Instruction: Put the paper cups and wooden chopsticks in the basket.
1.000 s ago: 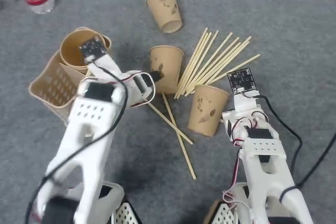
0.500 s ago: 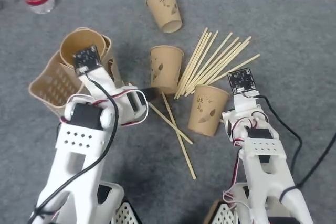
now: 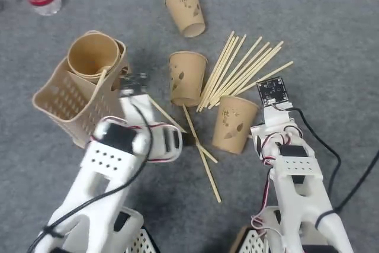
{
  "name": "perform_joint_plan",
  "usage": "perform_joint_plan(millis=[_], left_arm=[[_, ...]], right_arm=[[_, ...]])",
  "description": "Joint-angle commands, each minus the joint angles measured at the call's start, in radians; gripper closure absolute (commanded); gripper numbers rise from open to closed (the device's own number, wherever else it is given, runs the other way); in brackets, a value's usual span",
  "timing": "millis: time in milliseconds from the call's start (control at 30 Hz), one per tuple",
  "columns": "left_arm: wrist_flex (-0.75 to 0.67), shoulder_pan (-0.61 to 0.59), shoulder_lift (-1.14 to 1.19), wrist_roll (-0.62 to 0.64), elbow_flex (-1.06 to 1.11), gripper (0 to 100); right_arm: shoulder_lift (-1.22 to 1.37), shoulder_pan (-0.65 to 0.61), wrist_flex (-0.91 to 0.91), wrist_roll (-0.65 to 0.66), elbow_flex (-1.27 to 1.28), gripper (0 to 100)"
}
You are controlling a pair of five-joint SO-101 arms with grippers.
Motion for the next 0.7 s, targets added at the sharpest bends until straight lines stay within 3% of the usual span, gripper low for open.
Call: perform_joint_plan(millis=[0,100,333,467,667], left_arm=[[-0.081,0.114,0.0,-0.005,0.004,60],[-0.137,0.097,0.0,-0.005,0.03,62],[-0.376,0.058,0.0,-0.008,0.205,79],[-0.505,0.061,0.0,-0.006,0.26,76],[-0.512,0.063,0.002,-0.005,0.257,65]], right_arm=[[-0.012,-0.007,0.004,0.012,-0.052,98.8],[-0.012,-0.007,0.004,0.012,-0.052,98.8],[-0.012,-0.007,0.004,0.012,-0.052,98.8],[-0.012,-0.007,0.004,0.012,-0.052,98.8],[-0.012,-0.007,0.004,0.012,-0.054,98.8]])
